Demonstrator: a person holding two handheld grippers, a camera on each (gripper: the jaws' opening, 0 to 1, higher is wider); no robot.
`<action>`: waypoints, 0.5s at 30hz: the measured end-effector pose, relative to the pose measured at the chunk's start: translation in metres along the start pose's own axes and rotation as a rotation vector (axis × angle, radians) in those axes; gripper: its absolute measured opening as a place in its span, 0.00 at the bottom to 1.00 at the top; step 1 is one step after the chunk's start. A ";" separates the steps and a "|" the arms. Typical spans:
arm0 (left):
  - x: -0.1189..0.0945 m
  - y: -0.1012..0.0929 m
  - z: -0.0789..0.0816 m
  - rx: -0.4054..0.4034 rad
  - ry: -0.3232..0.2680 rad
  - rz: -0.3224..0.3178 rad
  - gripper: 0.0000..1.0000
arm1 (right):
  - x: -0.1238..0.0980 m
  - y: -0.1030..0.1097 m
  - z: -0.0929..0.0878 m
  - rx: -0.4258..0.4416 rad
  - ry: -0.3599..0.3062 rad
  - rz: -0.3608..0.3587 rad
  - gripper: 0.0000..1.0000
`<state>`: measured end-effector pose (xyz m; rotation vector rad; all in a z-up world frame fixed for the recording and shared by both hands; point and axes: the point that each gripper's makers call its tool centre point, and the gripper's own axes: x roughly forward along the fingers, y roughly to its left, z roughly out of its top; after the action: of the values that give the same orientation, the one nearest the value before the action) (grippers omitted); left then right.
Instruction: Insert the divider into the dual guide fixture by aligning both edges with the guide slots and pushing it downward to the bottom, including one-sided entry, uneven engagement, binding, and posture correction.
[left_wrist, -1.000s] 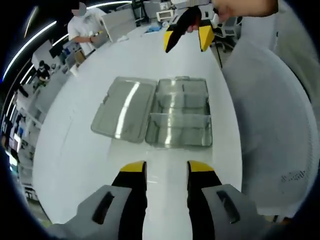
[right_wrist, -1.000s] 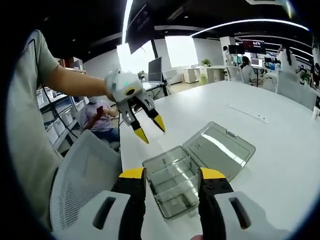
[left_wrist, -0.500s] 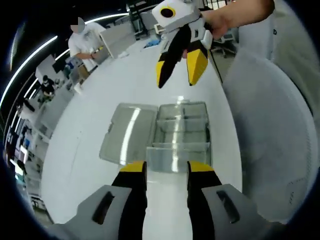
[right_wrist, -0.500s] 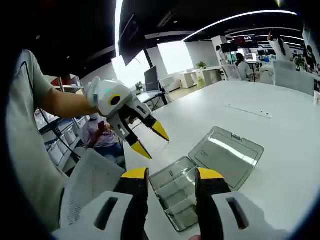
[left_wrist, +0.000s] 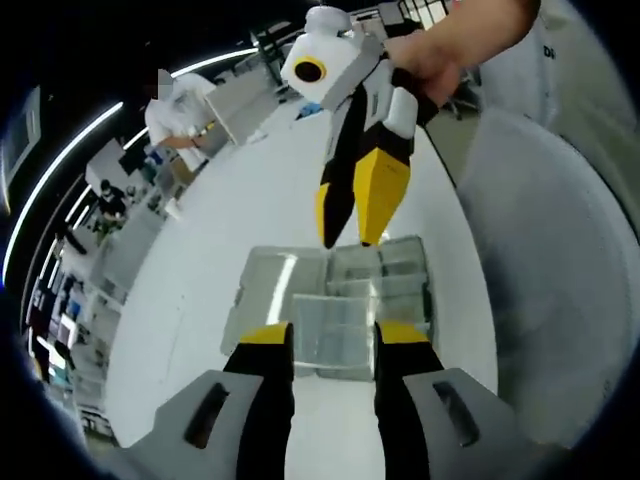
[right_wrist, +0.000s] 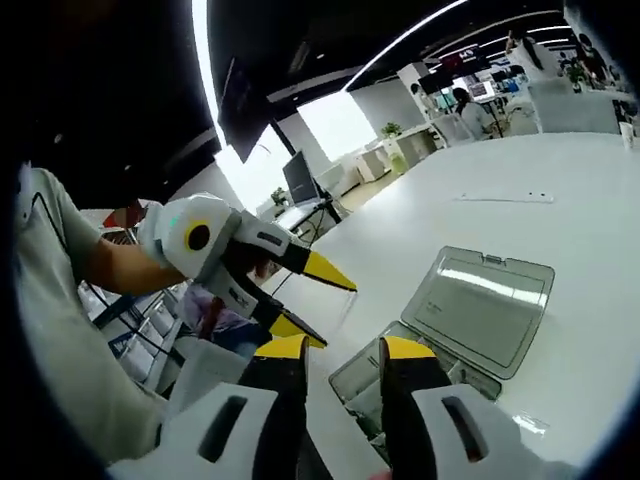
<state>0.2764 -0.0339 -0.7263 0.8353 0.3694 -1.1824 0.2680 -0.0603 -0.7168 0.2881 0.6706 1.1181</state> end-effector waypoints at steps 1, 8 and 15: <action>0.000 0.000 0.001 0.003 -0.001 0.003 0.28 | 0.001 0.000 0.001 0.011 -0.004 0.003 0.23; 0.003 -0.002 0.012 0.026 -0.016 0.023 0.28 | 0.003 0.001 0.005 0.081 -0.023 0.013 0.23; 0.006 -0.004 0.018 0.058 -0.019 0.039 0.28 | 0.003 0.002 0.003 0.121 -0.020 0.022 0.21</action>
<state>0.2714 -0.0519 -0.7199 0.8768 0.3032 -1.1691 0.2687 -0.0562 -0.7145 0.4103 0.7195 1.0957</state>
